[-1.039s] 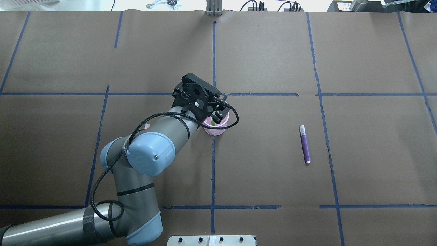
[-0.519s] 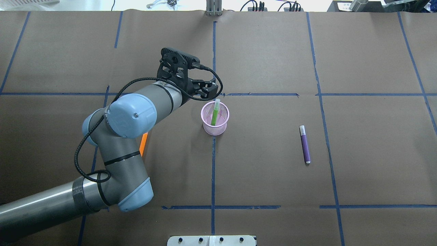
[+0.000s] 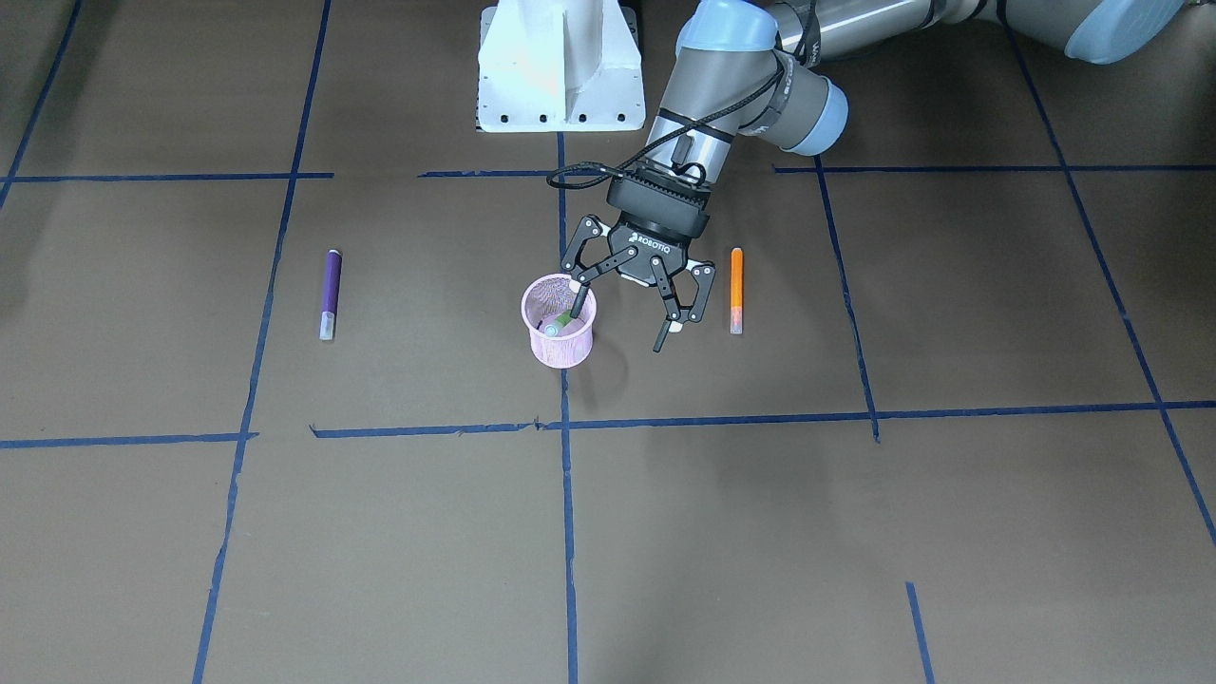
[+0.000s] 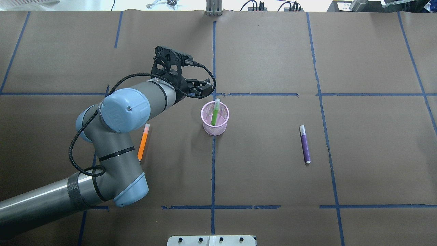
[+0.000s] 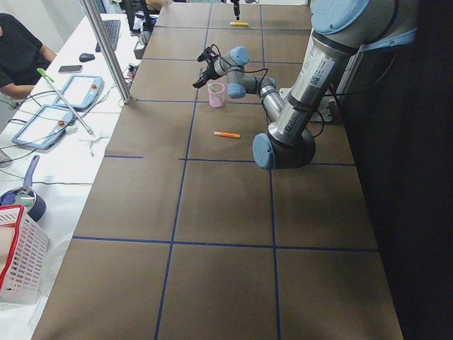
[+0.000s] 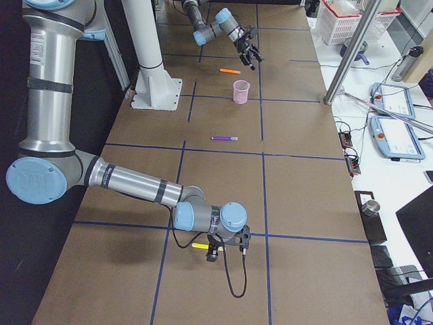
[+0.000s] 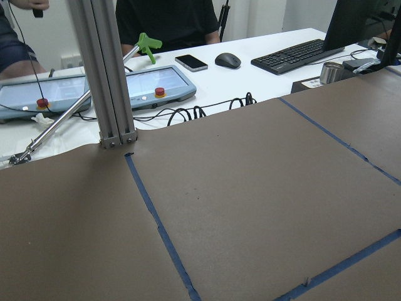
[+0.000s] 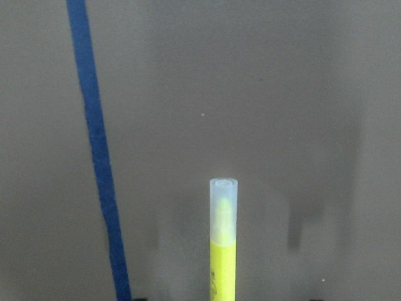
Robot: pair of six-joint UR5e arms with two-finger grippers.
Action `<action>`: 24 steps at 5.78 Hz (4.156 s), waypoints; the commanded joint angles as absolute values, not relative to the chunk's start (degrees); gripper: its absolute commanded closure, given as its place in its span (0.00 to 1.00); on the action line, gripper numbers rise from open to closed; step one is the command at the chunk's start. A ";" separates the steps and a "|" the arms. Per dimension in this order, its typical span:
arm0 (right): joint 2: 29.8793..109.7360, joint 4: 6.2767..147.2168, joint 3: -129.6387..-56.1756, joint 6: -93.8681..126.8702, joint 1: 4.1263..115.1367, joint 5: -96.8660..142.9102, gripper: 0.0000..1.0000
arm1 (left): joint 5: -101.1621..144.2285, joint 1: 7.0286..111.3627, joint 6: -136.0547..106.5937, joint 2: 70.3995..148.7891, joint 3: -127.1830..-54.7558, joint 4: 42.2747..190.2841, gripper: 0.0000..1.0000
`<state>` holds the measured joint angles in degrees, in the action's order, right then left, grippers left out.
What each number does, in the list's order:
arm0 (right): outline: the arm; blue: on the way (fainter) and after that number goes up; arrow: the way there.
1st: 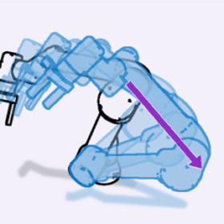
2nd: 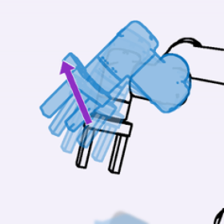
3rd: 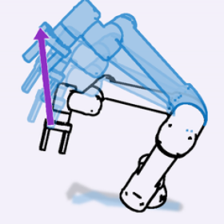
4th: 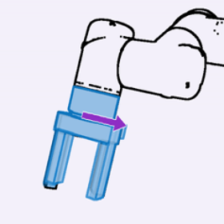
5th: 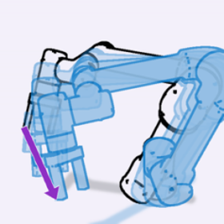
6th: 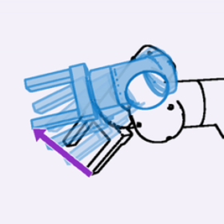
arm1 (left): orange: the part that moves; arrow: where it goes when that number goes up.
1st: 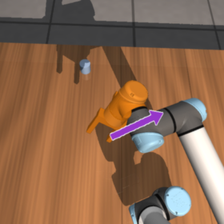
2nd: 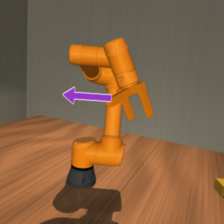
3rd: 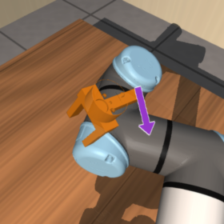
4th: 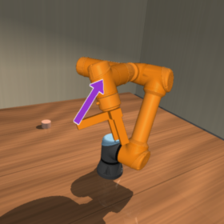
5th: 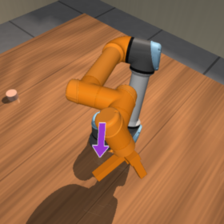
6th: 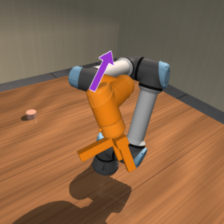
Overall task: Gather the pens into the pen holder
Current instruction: 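Raise the left gripper above the cup while the right gripper grasps the yellow marker, then carry the yellow marker with the right gripper over the pink cup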
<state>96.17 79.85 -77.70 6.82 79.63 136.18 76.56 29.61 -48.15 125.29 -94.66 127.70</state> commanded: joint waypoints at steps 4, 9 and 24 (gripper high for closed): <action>94.04 79.80 -73.83 9.05 78.13 138.08 0.23 | 76.64 29.53 -48.25 124.81 -94.57 128.06 0.01; 93.96 79.63 -71.81 8.96 78.13 137.90 0.32 | 76.64 29.62 -48.25 124.80 -94.57 128.23 0.01; 71.77 77.87 -115.56 51.76 46.41 108.83 1.00 | 88.07 35.94 -52.38 118.83 -95.10 127.79 0.01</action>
<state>76.44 77.88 -113.38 41.74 54.44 118.78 87.61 35.54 -52.33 119.19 -95.15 127.80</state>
